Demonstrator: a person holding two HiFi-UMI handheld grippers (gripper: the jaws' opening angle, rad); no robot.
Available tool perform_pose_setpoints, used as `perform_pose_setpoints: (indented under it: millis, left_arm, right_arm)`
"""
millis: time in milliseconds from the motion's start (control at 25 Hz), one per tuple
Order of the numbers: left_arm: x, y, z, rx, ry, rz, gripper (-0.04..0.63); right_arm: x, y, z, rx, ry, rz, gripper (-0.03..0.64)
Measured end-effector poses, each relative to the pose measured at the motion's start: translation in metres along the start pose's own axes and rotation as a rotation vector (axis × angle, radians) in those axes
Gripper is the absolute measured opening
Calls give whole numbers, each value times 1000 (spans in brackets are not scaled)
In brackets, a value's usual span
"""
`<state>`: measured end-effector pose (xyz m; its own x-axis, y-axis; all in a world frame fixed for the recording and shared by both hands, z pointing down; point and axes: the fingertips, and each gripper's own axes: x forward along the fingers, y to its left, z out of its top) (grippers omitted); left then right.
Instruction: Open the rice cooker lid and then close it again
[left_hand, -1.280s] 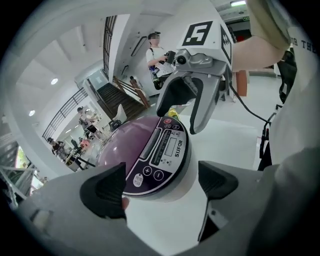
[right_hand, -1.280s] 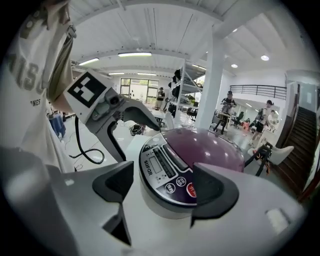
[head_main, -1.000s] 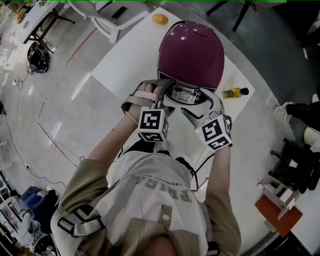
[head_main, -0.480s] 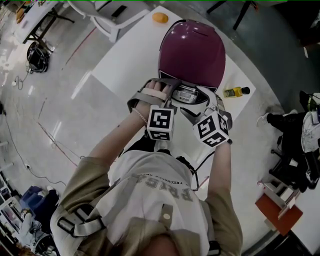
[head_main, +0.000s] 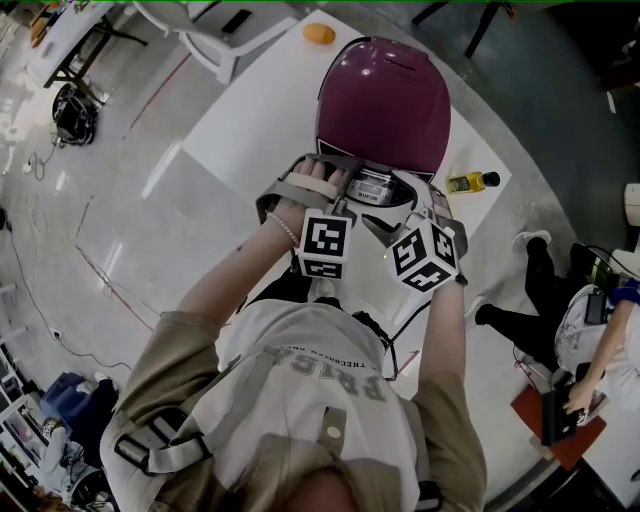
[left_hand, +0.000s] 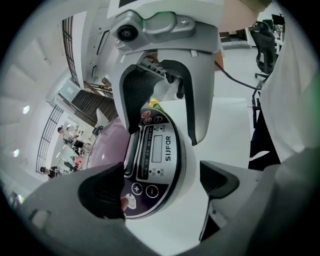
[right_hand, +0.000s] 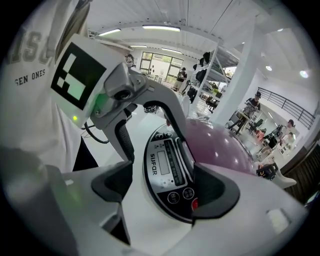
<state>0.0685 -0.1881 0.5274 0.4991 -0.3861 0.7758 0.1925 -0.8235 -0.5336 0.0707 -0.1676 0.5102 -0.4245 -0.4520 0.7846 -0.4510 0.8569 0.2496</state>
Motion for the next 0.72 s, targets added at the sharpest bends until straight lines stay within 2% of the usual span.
perform_pose_setpoints:
  millis: [720]
  left_arm:
    - [-1, -3, -5, 60, 50, -25, 492]
  right_arm:
    - [1, 2, 1, -7, 50, 20, 356]
